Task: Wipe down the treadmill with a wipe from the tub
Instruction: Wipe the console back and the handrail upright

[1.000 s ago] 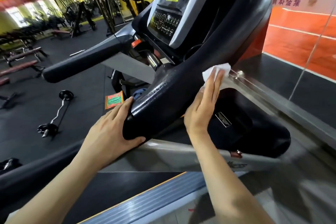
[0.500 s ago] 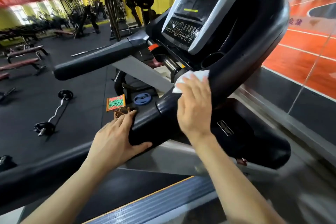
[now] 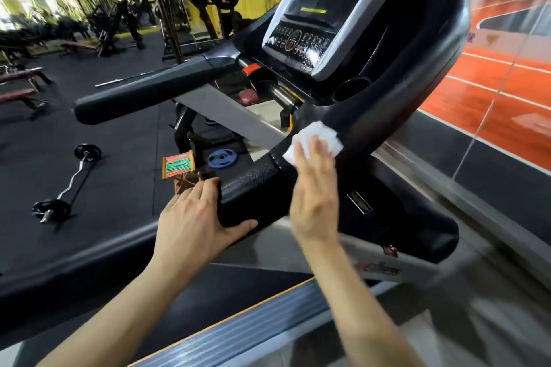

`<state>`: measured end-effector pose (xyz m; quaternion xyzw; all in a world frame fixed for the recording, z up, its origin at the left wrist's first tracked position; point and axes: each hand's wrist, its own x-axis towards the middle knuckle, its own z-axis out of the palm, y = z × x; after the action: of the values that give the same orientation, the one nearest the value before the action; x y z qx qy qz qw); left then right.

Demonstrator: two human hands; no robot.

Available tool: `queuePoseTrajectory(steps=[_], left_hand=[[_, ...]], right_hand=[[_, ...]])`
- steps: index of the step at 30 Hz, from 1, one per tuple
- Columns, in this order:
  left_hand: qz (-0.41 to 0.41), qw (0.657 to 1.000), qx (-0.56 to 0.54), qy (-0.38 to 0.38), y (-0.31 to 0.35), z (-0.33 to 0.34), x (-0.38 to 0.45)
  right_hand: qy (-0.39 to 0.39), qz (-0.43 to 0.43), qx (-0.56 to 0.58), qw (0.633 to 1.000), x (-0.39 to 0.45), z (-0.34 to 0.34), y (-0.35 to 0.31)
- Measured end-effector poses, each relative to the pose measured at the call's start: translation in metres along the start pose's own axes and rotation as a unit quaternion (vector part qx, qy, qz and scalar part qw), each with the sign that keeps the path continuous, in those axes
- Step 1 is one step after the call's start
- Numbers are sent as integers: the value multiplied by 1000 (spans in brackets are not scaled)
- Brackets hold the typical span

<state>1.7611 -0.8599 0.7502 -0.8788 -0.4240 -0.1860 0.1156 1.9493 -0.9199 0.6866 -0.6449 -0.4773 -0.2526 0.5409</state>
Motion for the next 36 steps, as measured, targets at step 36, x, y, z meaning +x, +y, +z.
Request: queuePoseTrajectory(steps=[36], left_hand=[[49,997,27,-47,-167,-8,-74]], right_hand=[[-66,-62,-77,993,13,27,-83]])
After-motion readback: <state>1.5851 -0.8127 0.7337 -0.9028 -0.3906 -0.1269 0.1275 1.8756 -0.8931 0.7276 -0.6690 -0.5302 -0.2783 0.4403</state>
